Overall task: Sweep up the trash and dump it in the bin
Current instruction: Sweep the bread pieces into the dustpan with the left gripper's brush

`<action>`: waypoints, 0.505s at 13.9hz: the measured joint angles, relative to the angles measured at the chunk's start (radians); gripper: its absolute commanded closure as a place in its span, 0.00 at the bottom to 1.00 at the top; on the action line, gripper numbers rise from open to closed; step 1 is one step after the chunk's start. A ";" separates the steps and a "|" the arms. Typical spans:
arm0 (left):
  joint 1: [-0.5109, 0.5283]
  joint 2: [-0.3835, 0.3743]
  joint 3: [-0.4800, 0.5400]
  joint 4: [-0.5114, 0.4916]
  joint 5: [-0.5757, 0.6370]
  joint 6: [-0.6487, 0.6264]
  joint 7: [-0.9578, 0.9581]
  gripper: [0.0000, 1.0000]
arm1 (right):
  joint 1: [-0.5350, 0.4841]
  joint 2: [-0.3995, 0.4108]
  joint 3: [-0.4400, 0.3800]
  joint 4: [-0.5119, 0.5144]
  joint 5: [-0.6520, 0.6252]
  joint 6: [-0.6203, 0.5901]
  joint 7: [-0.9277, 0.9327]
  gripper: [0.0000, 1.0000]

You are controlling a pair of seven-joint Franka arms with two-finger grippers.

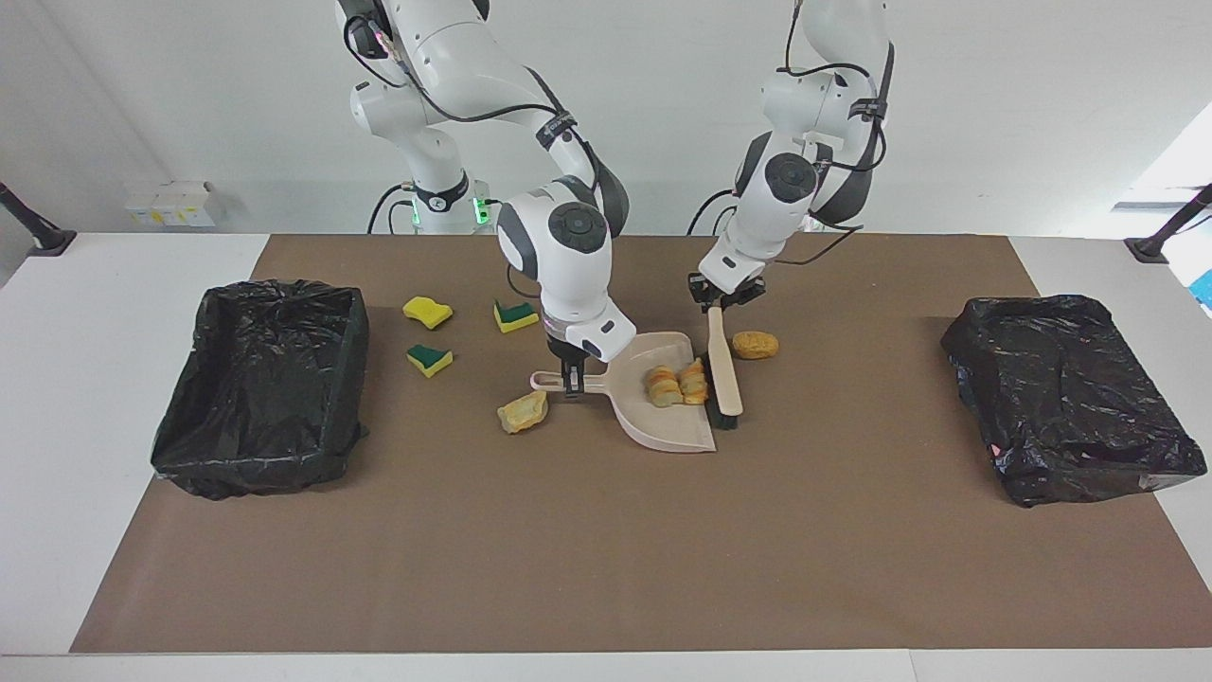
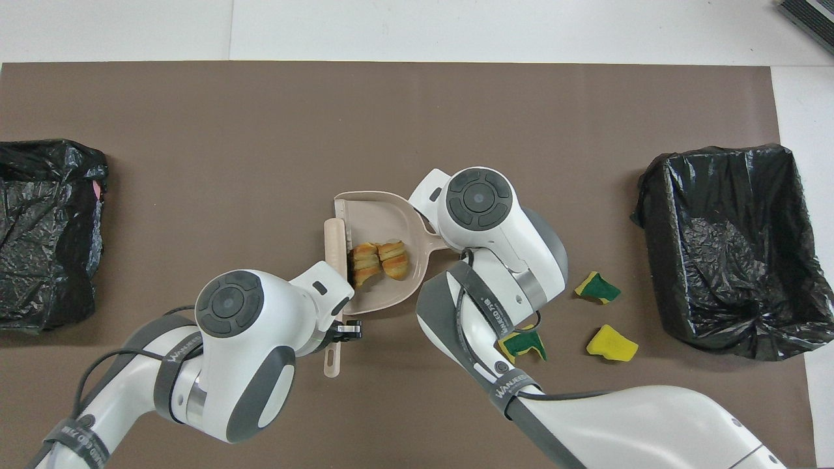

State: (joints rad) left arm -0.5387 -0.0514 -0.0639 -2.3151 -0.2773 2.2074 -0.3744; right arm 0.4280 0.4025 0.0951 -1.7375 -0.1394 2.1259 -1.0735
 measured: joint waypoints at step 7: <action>-0.041 -0.044 0.017 0.073 0.021 -0.262 -0.244 1.00 | 0.003 0.001 0.000 0.000 -0.002 -0.001 0.000 1.00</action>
State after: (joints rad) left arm -0.5792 -0.0950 -0.0473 -2.2425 -0.2567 1.9454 -0.6179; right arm 0.4314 0.4036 0.0949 -1.7374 -0.1416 2.1253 -1.0735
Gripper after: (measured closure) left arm 0.736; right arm 0.674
